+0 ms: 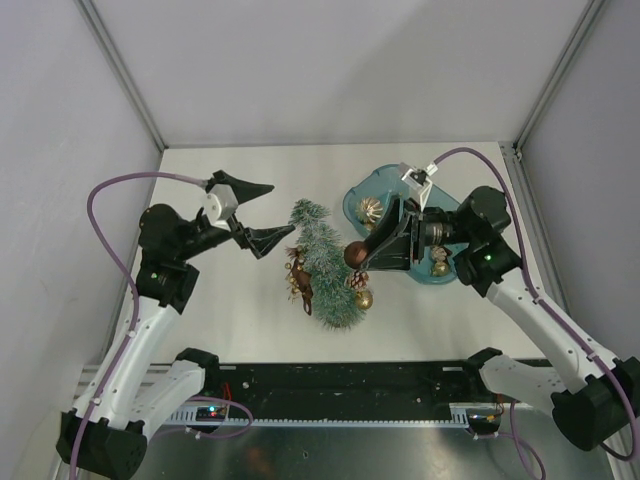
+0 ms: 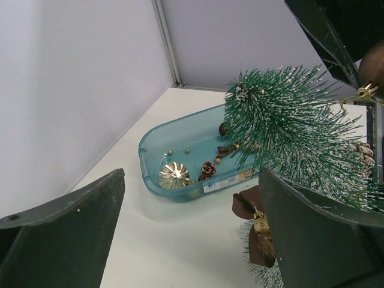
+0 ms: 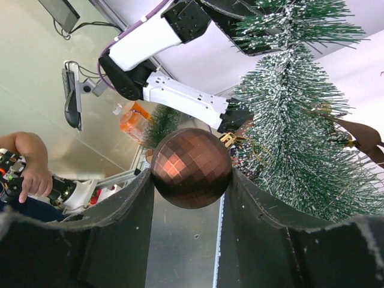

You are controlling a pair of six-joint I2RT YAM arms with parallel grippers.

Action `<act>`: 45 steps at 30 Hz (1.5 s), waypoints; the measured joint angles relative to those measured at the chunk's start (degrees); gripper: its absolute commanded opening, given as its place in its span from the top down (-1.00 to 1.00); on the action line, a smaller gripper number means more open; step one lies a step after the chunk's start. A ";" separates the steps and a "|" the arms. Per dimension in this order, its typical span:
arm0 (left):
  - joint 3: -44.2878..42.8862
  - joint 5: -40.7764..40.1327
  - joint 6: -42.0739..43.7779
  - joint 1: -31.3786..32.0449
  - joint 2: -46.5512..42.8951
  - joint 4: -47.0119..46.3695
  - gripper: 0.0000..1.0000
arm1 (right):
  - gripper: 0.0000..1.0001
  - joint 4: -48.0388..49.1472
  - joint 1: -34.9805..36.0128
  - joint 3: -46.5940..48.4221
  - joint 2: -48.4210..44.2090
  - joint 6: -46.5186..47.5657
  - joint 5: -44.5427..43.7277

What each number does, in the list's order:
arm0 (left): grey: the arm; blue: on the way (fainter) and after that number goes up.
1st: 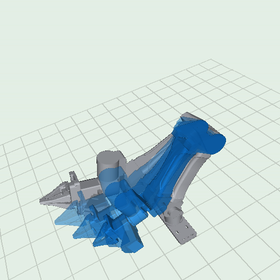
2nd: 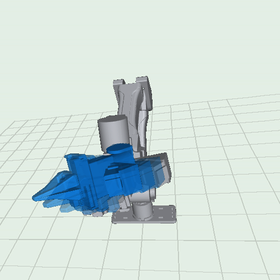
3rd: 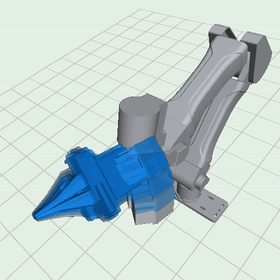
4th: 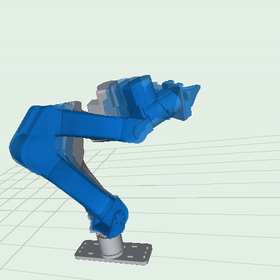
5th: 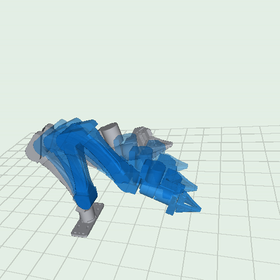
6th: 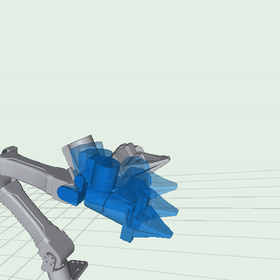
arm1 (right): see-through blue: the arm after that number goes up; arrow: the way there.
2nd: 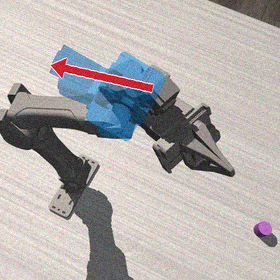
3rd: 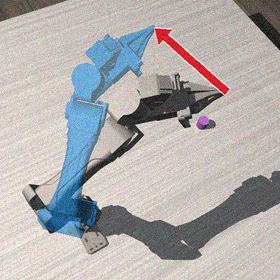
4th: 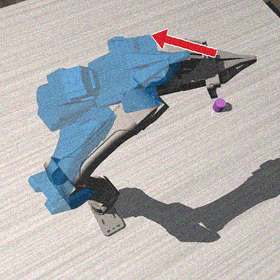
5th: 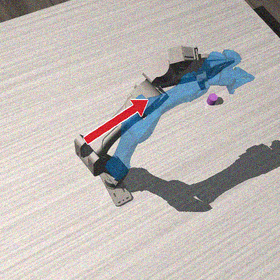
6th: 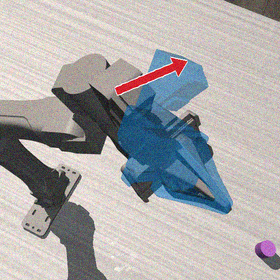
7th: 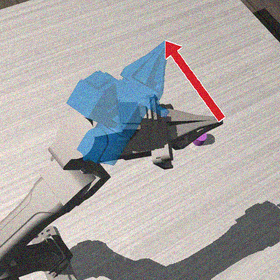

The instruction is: Decorate the small christmas tree

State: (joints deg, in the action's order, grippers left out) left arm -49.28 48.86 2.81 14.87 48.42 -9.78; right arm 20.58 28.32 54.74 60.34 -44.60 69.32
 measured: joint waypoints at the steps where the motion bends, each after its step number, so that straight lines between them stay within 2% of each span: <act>1: 0.00 0.02 -0.02 0.02 -0.07 -0.07 -0.94 | 0.31 -0.87 0.02 0.00 -0.39 0.55 -0.02; 7: 0.09 0.02 -0.37 0.02 -0.13 -0.20 -0.94 | 0.32 -1.49 0.13 0.00 -1.03 1.14 0.04; 15: 0.22 0.02 -0.46 0.00 -0.55 -0.28 -0.94 | 0.32 10.45 0.04 0.02 3.67 -5.62 0.70; 22: 0.85 0.04 -0.46 0.00 -0.85 -0.44 -0.94 | 0.33 15.34 -0.31 0.02 4.87 -8.74 1.51; 45: 1.49 0.90 -1.40 0.00 -0.98 -1.75 -0.93 | 0.33 16.15 -0.68 0.02 5.46 -8.74 2.99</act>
State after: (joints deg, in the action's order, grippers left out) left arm -47.79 49.76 1.41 14.87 47.44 -11.53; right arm 36.73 27.64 54.76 65.80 -53.34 72.31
